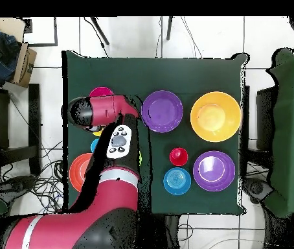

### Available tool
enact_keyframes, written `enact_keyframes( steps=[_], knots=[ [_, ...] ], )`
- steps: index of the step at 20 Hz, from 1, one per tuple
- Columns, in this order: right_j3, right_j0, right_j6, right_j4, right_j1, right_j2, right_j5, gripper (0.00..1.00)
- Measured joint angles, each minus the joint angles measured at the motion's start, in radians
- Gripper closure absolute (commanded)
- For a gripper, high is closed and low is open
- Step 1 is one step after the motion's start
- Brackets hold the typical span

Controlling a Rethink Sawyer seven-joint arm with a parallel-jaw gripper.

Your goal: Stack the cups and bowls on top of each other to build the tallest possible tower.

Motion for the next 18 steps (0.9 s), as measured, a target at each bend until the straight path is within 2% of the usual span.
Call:
enact_keyframes(
  steps=[9, 18],
  knots=[
    [0.000, 0.000, 0.000, 0.000, -0.024, 0.000, 0.075, 0.00],
    [-0.006, 0.000, 0.000, 0.000, -0.055, 0.000, 0.089, 0.00]
  ],
)
